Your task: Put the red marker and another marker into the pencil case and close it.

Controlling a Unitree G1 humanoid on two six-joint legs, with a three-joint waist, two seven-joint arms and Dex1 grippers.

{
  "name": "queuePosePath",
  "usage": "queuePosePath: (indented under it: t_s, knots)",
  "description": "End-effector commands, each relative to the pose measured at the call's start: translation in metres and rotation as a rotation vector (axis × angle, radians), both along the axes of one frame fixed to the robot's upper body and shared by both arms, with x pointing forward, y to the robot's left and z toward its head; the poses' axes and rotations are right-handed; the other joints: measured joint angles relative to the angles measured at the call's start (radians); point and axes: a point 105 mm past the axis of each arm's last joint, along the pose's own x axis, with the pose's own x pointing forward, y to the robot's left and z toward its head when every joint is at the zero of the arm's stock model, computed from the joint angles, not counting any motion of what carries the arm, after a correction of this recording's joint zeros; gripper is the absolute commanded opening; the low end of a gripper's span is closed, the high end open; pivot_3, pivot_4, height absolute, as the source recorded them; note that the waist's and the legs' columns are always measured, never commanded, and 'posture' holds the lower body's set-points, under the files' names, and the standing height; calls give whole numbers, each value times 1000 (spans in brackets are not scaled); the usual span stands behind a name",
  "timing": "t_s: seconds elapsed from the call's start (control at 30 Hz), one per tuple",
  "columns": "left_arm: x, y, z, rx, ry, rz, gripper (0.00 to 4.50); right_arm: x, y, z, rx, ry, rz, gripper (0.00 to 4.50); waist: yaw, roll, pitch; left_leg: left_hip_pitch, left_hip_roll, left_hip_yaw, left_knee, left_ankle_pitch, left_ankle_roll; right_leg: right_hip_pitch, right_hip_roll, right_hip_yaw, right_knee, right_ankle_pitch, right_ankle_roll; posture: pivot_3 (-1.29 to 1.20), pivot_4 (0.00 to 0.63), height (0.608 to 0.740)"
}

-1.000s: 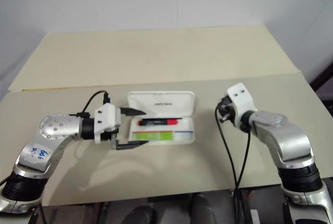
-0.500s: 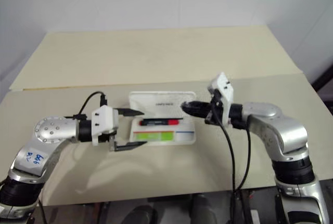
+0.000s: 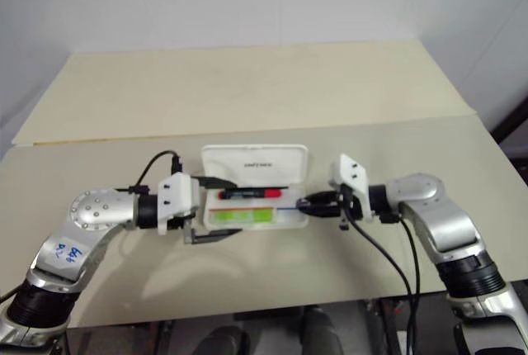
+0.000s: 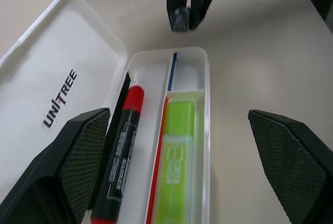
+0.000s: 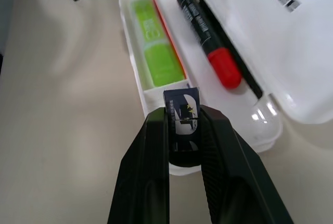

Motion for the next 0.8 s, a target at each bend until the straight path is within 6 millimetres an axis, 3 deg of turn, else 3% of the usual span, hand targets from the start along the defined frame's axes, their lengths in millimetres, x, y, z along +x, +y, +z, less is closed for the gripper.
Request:
queuePosePath:
  t_s: [0.03,0.8]
  knots:
    - [1,-4,7,-4,-47,-15,4500,0,9,8,5,-48,65,687,0,0,0,0,0,0,0,0,0,0,0,0,0,0,0,0,150,740]
    - [7,-7,9,-10,-59,13,4500,12,27,-11,-38,-33,119,687,0,0,0,0,0,0,0,0,0,0,0,0,0,0,0,0,150,740]
